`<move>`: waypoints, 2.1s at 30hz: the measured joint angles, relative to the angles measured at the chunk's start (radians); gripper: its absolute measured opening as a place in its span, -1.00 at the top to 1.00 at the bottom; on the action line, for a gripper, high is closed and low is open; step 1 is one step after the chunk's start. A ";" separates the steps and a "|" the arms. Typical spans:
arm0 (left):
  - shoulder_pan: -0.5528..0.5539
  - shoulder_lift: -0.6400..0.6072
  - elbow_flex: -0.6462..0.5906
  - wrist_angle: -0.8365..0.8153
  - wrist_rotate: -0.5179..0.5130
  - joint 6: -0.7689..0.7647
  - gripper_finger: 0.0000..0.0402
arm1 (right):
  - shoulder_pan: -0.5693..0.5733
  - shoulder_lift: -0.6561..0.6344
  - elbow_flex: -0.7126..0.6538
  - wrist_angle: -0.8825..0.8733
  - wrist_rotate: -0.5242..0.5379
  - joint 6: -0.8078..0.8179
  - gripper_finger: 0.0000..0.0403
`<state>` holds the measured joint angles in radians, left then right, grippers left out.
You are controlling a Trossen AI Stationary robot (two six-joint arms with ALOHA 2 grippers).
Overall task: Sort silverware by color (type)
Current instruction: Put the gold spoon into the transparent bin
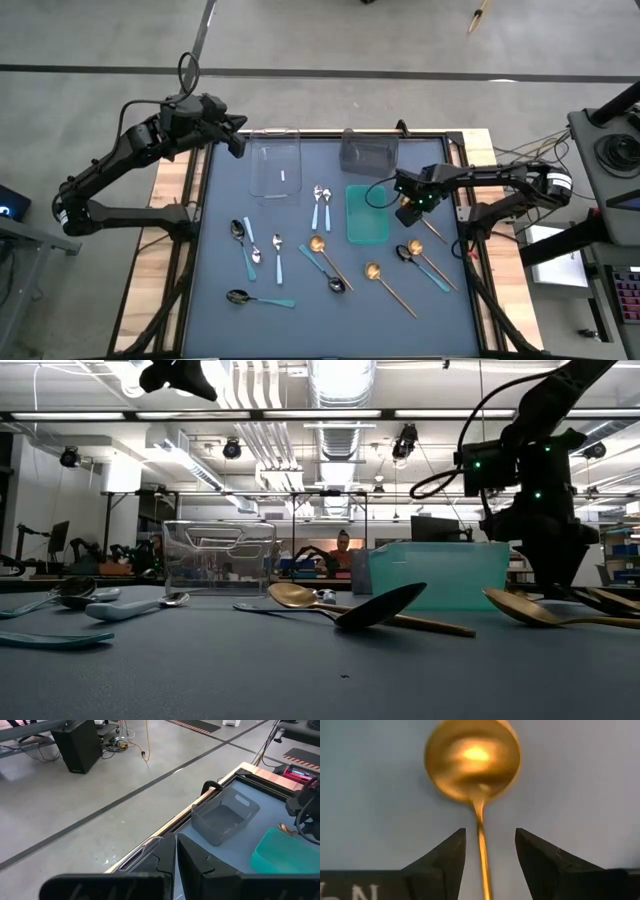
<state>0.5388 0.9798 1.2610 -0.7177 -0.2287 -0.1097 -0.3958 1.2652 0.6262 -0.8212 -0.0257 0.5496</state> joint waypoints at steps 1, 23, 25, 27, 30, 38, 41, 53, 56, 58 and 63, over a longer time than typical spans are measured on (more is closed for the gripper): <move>0.000 0.000 0.000 0.000 0.000 0.000 1.00 | 0.000 0.000 -0.004 0.018 0.000 0.000 0.23; 0.000 0.000 0.000 -0.001 0.002 0.001 1.00 | 0.000 -0.003 -0.072 0.126 0.004 0.043 0.92; 0.000 0.000 0.000 -0.001 0.002 0.001 1.00 | 0.000 -0.003 -0.072 0.126 0.003 0.043 0.94; 0.000 0.000 0.000 -0.001 0.002 0.001 1.00 | 0.000 -0.003 -0.072 0.126 0.003 0.043 0.95; 0.000 0.000 0.001 -0.002 0.002 0.001 1.00 | 0.000 -0.021 -0.058 0.105 0.000 0.053 0.95; -0.001 0.000 0.055 0.000 0.002 0.010 1.00 | 0.000 -0.126 0.071 -0.099 -0.011 0.058 0.95; -0.001 -0.001 0.076 0.001 0.002 0.022 1.00 | 0.001 -0.171 0.137 -0.121 -0.016 0.090 0.95; -0.001 0.005 0.087 0.007 0.002 0.023 1.00 | 0.001 -0.193 0.456 0.112 0.074 0.090 0.95; -0.001 0.004 0.087 0.007 0.002 0.023 1.00 | 0.000 -0.136 0.523 0.245 0.081 0.031 0.96; -0.001 0.002 0.087 0.007 0.002 0.023 1.00 | 0.000 -0.085 0.566 0.317 0.082 -0.009 0.96; -0.001 0.000 0.086 0.007 0.002 0.032 1.00 | 0.000 0.048 0.674 0.437 0.080 -0.089 0.96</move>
<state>0.5381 0.9799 1.3468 -0.7105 -0.2264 -0.0778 -0.3954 1.3136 1.3005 -0.3838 0.0539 0.4602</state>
